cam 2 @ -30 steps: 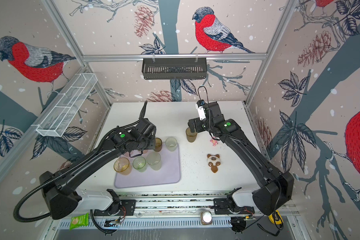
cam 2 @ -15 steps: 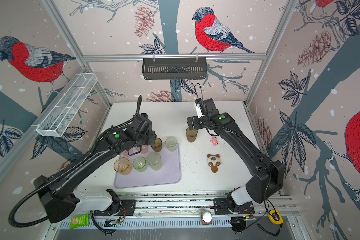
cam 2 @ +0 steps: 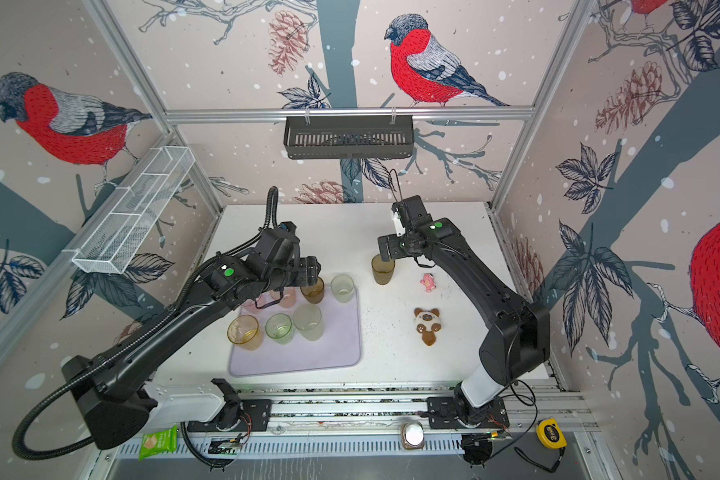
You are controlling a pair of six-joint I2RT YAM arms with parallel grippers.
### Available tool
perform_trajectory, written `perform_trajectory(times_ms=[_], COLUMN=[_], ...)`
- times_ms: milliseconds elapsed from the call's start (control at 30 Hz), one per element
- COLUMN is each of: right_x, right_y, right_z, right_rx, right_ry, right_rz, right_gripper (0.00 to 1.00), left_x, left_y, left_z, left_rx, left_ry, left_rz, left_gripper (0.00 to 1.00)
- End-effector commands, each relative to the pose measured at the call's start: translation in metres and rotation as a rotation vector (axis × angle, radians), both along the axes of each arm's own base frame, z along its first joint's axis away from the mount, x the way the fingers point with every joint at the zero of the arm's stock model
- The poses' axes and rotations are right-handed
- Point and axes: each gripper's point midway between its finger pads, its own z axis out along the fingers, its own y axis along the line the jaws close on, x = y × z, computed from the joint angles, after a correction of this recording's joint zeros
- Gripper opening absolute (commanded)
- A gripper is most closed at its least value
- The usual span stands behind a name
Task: Place the glasses into the tray
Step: 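Move the right gripper down to the tall amber glass rim and close it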
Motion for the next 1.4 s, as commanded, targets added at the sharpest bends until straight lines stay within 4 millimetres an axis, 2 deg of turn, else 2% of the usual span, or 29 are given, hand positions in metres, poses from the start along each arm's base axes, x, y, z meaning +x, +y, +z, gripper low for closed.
perform_trajectory(times_ms=[0, 267, 733, 1367], right_x=[-0.001, 0.010, 0.029, 0.028], right_y=[-0.003, -0.009, -0.004, -0.006], right_z=[-0.007, -0.026, -0.051, -0.092], right_rx=[-0.025, -0.045, -0.066, -0.116], right_ry=[0.030, 0.077, 0.136, 0.213], right_rz=[0.017, 0.022, 0.041, 0.058], right_gripper=[0.99, 0.97, 0.92, 0.66], left_x=[0.003, 0.001, 0.003, 0.006], left_y=[-0.005, -0.009, -0.011, -0.010], left_z=[0.009, 0.011, 0.008, 0.009], left_rx=[-0.054, -0.102, -0.104, -0.108], left_ry=[-0.025, -0.020, -0.015, -0.023], left_rz=[0.008, 0.012, 0.014, 0.030], left_gripper=[0.80, 0.86, 0.91, 0.91])
